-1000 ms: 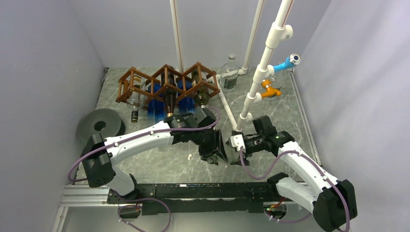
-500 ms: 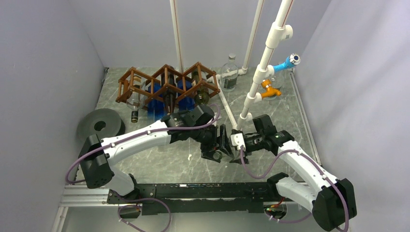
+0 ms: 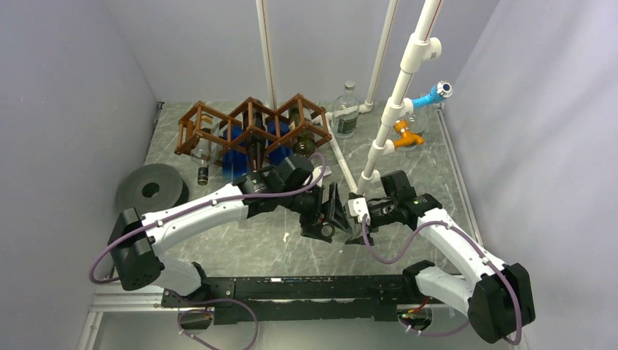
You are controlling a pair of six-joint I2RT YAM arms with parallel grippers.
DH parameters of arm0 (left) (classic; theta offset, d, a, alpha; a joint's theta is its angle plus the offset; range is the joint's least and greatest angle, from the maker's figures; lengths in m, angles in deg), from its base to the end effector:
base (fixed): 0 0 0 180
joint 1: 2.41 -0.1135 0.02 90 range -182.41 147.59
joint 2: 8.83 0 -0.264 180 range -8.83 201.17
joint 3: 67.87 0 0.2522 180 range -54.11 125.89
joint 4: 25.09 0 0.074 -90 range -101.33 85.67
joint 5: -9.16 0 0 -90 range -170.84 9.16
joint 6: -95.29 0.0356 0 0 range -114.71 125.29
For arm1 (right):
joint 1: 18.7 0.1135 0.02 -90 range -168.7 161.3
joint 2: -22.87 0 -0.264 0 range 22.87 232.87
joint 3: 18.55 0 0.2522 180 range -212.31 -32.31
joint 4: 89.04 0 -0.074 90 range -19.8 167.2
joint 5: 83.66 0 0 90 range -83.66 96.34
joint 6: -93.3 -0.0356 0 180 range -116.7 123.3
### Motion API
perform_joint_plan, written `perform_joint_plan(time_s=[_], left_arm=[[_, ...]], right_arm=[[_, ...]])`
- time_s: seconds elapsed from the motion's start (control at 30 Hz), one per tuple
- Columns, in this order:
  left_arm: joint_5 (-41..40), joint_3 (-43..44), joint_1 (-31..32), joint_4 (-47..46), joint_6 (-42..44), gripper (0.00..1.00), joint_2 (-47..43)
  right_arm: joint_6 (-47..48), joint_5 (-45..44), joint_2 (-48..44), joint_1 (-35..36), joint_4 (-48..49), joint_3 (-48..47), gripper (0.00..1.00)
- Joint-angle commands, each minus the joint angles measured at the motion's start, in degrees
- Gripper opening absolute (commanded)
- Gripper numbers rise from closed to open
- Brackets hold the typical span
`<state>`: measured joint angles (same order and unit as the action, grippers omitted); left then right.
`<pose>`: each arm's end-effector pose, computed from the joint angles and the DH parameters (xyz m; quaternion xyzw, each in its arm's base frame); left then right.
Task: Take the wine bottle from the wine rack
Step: Place the wine bottle at the center of the board.
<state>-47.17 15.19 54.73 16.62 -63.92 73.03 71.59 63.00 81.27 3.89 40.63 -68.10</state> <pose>0.1536 -0.2741 0.3128 -0.0292 -0.8772 0.4762 0.0539 0.1537 0.0961 0.2192 -0.6931 0.5056 0.3308 0.3932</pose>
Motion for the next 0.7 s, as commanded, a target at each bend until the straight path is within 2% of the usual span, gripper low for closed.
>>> perform_joint_plan(time_s=[0.0,0.3,0.67], left_arm=[[3.0,-0.4,-0.7,-11.2,0.8,0.81,-3.3],[5.3,-2.3,-1.3,-16.9,1.8,0.82,-3.1],[6.9,-2.0,-1.7,-21.9,3.4,0.84,-1.4]], right_arm=[[1.6,1.3,2.0,-0.1,-4.9,-0.6,0.87],[4.2,2.9,3.3,-2.6,-8.1,-1.5,0.87],[9.8,6.1,5.3,-8.9,-14.4,-2.9,0.88]])
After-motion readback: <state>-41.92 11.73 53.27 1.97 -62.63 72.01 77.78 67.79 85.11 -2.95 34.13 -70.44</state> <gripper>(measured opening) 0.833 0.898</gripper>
